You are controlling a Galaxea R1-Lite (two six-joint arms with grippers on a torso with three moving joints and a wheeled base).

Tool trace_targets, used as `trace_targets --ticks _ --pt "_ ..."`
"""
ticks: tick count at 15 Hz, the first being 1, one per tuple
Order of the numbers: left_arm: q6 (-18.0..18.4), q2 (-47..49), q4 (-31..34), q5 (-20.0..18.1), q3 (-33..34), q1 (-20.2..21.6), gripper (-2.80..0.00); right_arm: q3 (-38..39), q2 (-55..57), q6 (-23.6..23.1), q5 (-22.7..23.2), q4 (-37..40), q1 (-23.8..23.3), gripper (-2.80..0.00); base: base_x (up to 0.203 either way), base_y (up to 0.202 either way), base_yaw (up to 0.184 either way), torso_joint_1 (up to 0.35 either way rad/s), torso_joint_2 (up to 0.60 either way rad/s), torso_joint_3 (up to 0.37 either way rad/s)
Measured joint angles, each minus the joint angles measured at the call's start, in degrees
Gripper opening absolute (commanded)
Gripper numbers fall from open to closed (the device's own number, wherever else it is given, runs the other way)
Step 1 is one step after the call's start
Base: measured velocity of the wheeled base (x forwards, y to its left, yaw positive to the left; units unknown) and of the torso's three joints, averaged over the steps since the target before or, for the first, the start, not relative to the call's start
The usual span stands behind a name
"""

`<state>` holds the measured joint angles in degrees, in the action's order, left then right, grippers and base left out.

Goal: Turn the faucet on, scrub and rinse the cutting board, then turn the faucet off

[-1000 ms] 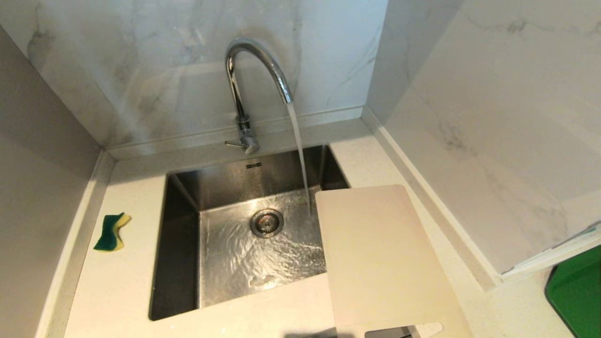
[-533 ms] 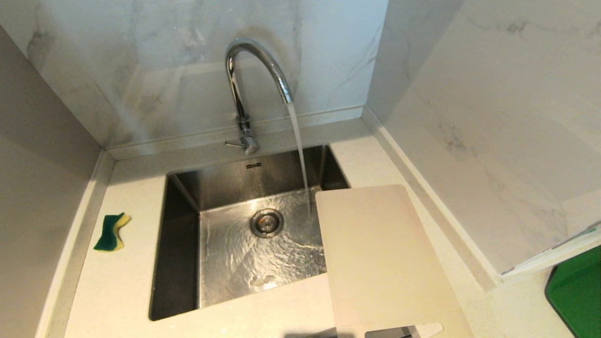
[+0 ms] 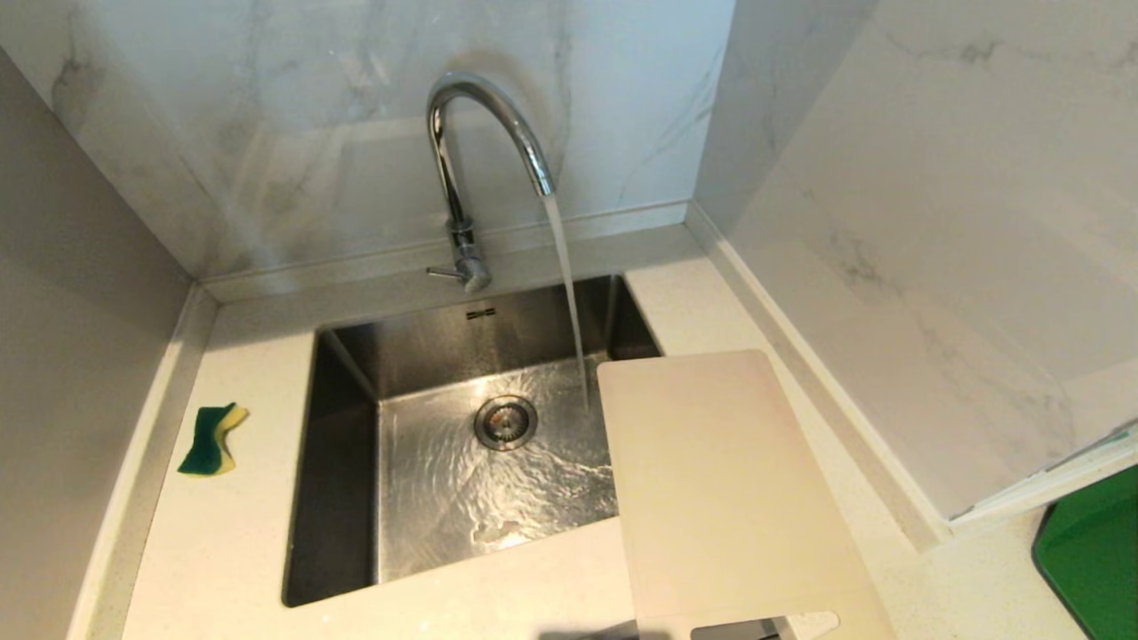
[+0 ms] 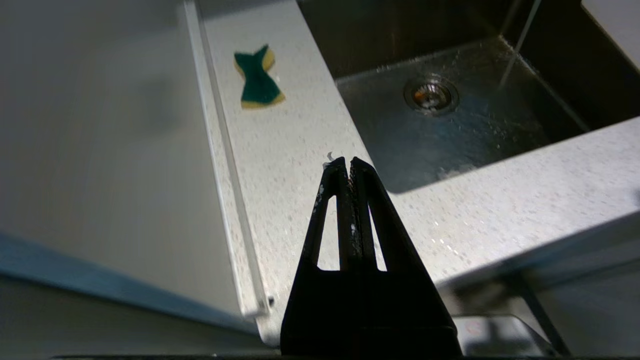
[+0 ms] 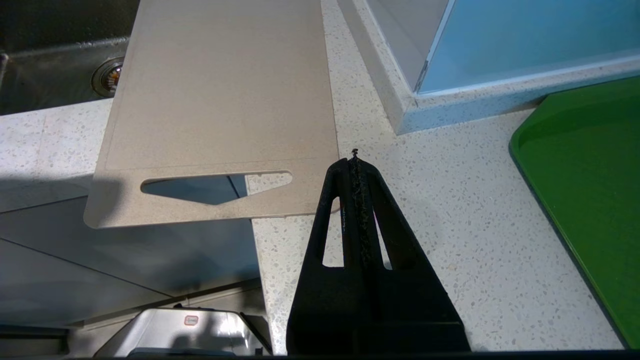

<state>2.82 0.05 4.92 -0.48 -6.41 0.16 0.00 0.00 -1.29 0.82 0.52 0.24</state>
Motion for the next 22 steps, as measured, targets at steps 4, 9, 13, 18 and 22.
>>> trace_targets --ticks 4,9,13,18,22 --pt "1.63 -0.13 -11.1 0.37 5.94 0.0 -2.8 0.0 0.0 0.02 -0.05 0.0 0.0 -2.8 0.0 0.0 0.0 0.0 0.0 0.0" --pt "-3.16 -0.16 -4.94 0.55 6.3 -0.11 -2.8 0.0 0.0 0.37 -0.29 0.0 0.0 -2.8 0.0 0.0 0.0 0.0 0.0 0.0" --pt "-3.3 -0.15 -5.19 0.56 6.41 -0.09 -2.8 0.0 0.0 0.88 -0.34 -0.05 0.0 -2.8 0.0 0.0 0.0 0.0 0.0 0.0" --pt "-3.23 -0.15 -5.23 0.55 6.41 -0.09 -2.8 0.0 0.0 0.8 -0.35 -0.11 0.0 -2.8 0.0 0.0 0.0 0.0 0.0 0.0" --pt "-3.24 -0.12 -5.23 0.55 6.41 -0.09 -2.8 0.0 0.0 0.8 -0.41 -0.09 0.0 -2.8 0.0 0.0 0.0 0.0 0.0 0.0"
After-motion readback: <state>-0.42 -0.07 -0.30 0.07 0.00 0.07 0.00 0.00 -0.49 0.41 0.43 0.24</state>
